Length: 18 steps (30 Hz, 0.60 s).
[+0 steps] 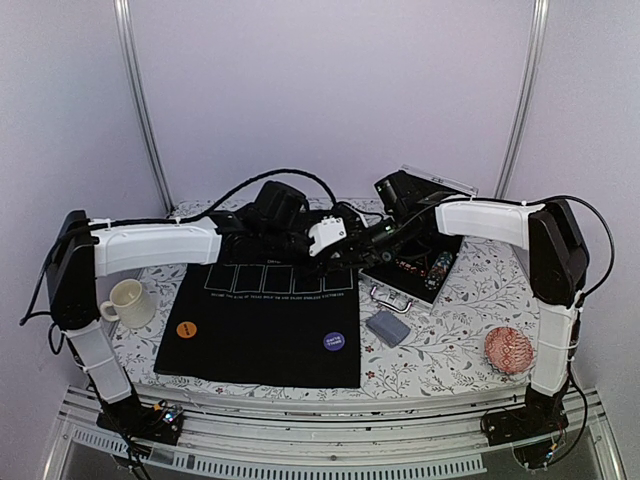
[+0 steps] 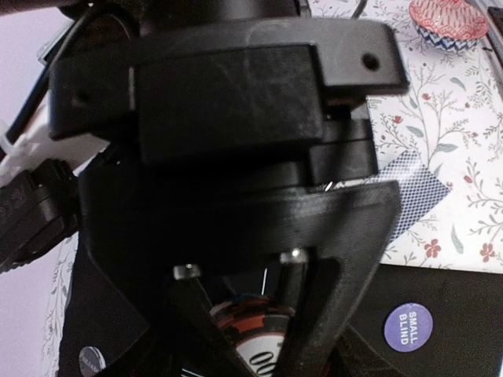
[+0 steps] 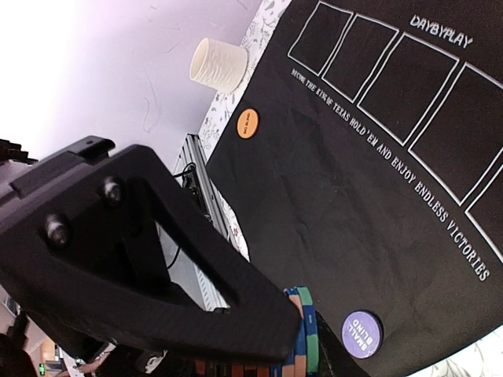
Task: Distribute texas hold em gaming equipment
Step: Pass from the right arm to the left
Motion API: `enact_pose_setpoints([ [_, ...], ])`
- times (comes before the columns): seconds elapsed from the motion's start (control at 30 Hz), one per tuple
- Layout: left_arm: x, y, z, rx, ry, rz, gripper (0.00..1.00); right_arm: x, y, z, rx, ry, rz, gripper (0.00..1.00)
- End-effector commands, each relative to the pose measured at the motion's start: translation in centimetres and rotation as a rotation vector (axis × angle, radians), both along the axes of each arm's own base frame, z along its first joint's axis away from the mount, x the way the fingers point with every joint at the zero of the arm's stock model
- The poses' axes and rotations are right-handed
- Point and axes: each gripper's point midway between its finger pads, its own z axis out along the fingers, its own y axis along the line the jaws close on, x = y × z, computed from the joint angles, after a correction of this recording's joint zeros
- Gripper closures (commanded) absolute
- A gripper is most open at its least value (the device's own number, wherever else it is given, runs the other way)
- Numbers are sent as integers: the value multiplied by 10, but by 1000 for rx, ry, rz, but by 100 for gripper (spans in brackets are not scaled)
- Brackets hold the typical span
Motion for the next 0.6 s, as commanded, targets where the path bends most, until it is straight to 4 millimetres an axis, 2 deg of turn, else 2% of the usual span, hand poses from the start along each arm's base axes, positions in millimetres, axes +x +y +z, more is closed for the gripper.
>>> enact_pose_setpoints([
  [0.0,13,-4,-2,9,-36,29,45,-5,6,14,56,-19,32,98],
  [0.23,17,-3,-7,20,-42,35,45,-5,9,13,56,-12,38,98],
  [0.3,16,-2,-7,22,-43,31,58,-5,9,13,56,-12,38,98],
  [0.4,15,-1,-3,3,-47,35,92,-4,9,12,51,-8,37,98],
  [0.43,16,-1,-1,-7,-49,40,100,-4,9,11,49,-6,38,98],
  [0.57,10,-1,6,-45,-36,28,100,-3,10,8,42,-2,38,98],
])
